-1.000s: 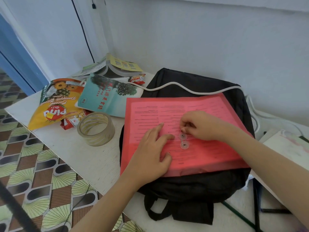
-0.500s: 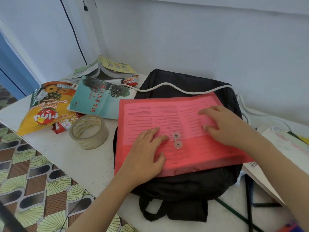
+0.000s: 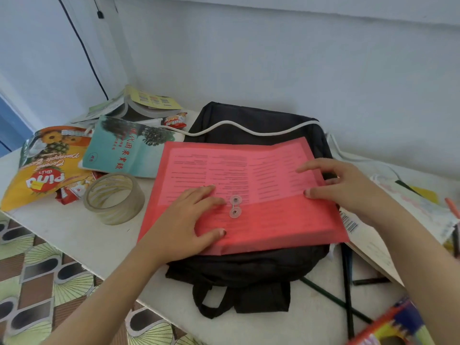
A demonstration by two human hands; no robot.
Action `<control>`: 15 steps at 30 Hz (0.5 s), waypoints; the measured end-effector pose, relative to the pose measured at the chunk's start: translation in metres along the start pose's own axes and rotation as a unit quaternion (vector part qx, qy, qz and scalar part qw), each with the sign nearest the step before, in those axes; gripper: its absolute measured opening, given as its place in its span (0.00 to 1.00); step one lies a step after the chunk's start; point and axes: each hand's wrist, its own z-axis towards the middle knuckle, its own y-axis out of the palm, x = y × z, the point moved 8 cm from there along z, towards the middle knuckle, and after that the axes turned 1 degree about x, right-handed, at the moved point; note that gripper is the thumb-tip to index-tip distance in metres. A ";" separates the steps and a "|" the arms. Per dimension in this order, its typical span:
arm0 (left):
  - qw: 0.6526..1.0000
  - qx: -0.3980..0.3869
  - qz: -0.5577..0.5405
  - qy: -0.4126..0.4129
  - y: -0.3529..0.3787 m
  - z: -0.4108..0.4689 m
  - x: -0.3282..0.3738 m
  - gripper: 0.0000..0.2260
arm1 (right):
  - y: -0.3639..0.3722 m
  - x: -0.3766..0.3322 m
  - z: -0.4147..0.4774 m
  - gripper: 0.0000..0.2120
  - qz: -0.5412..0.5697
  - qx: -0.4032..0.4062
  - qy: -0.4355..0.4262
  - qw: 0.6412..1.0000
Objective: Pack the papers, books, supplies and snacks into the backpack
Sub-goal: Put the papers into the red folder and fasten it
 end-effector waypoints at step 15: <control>0.994 -0.014 -0.104 0.036 -0.027 0.012 -0.018 0.19 | 0.044 0.020 -0.034 0.21 0.259 -0.220 0.120 0.933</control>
